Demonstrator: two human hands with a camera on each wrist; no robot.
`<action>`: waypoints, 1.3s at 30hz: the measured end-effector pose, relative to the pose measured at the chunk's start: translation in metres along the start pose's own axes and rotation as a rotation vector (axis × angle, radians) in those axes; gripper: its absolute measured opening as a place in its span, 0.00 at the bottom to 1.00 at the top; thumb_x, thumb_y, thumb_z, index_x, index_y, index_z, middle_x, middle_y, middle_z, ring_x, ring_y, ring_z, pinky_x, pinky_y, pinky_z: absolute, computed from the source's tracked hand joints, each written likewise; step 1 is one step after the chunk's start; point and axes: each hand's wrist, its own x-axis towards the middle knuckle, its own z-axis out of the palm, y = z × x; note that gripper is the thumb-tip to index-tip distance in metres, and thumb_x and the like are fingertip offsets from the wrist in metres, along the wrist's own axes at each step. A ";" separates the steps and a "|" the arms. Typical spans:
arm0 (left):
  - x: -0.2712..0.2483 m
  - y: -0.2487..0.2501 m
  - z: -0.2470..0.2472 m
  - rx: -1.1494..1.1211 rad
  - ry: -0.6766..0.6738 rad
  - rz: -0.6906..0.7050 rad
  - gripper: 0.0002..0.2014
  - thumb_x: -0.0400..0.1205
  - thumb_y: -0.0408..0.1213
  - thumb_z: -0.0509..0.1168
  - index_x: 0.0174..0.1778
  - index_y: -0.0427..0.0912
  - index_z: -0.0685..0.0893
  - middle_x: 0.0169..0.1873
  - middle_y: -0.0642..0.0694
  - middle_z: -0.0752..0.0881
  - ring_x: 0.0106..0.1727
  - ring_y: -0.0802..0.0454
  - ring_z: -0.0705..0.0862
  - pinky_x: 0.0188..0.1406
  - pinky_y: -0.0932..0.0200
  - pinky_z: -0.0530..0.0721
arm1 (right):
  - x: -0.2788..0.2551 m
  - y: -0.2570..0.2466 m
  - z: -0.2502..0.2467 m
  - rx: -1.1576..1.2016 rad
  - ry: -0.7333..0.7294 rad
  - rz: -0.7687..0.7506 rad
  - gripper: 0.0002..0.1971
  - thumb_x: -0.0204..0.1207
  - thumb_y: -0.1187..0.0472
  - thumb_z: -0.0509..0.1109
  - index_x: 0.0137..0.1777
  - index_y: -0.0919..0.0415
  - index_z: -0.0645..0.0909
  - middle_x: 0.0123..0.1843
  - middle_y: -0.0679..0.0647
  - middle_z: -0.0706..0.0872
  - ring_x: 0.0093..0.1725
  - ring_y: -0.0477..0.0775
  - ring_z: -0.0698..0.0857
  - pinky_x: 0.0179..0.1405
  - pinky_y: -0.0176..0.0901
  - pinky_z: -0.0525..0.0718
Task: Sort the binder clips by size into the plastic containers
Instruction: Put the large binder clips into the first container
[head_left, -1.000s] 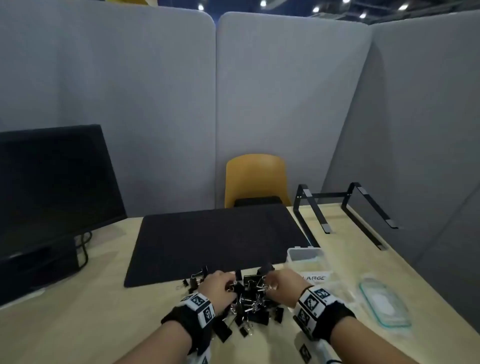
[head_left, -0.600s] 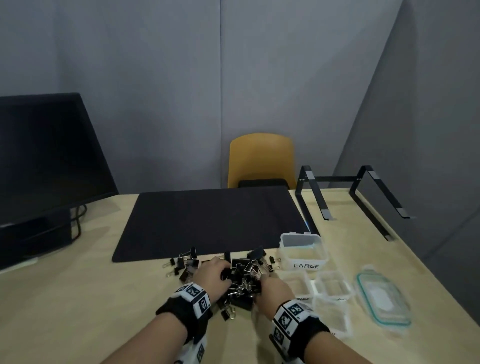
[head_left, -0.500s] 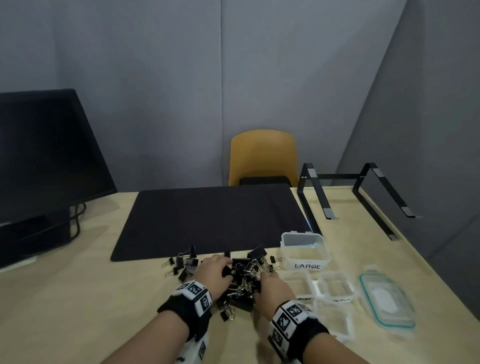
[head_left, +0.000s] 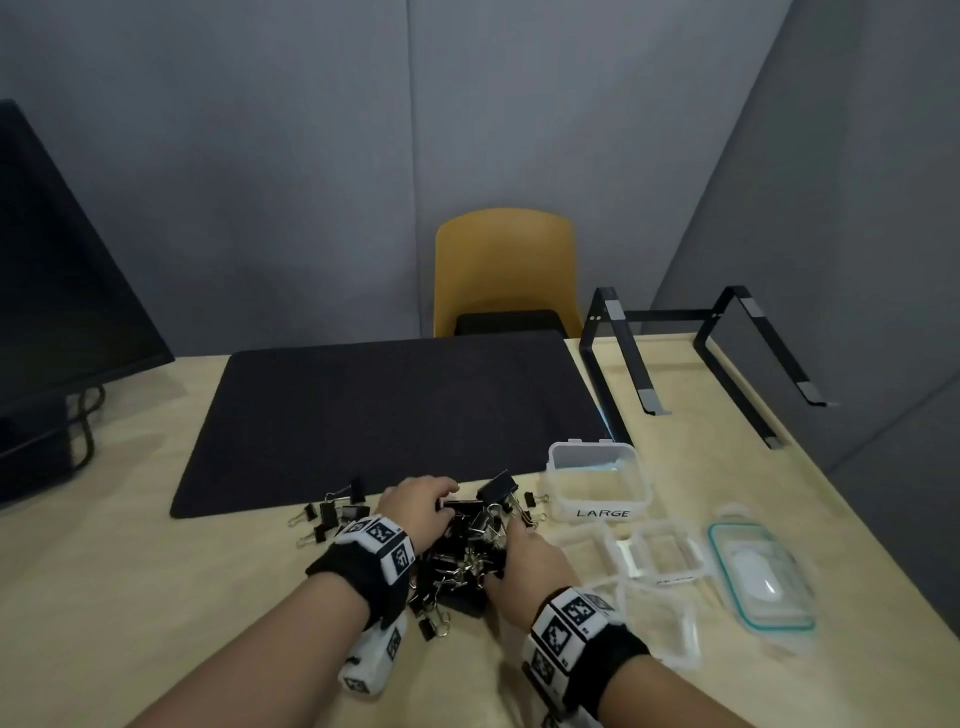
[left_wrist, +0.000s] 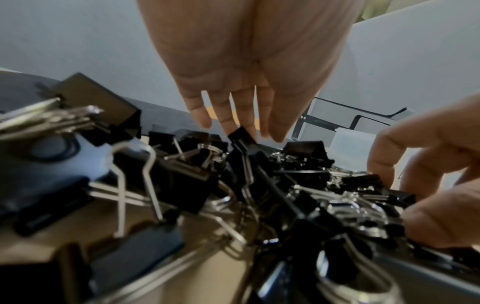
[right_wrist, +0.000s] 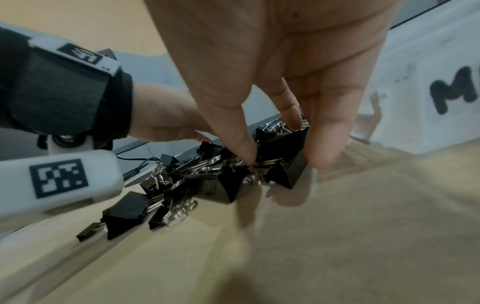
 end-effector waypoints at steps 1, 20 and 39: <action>0.001 0.000 0.001 0.005 -0.006 0.001 0.19 0.83 0.45 0.61 0.71 0.57 0.75 0.66 0.55 0.80 0.69 0.52 0.75 0.71 0.51 0.69 | 0.000 0.000 -0.001 0.004 -0.003 -0.005 0.25 0.73 0.55 0.69 0.68 0.58 0.65 0.58 0.56 0.83 0.56 0.57 0.85 0.52 0.44 0.82; 0.017 -0.006 0.004 -0.032 -0.134 0.007 0.15 0.81 0.45 0.62 0.62 0.62 0.82 0.62 0.60 0.80 0.68 0.51 0.71 0.68 0.49 0.69 | 0.000 0.018 -0.050 -0.069 0.068 -0.204 0.21 0.70 0.56 0.66 0.63 0.55 0.70 0.60 0.50 0.76 0.53 0.56 0.81 0.49 0.47 0.81; 0.015 -0.002 0.003 -0.092 -0.077 -0.018 0.05 0.80 0.43 0.66 0.49 0.54 0.84 0.48 0.55 0.84 0.63 0.53 0.74 0.64 0.55 0.68 | 0.021 0.084 -0.119 0.419 0.104 -0.178 0.21 0.67 0.72 0.74 0.48 0.43 0.77 0.56 0.47 0.84 0.54 0.48 0.87 0.56 0.43 0.86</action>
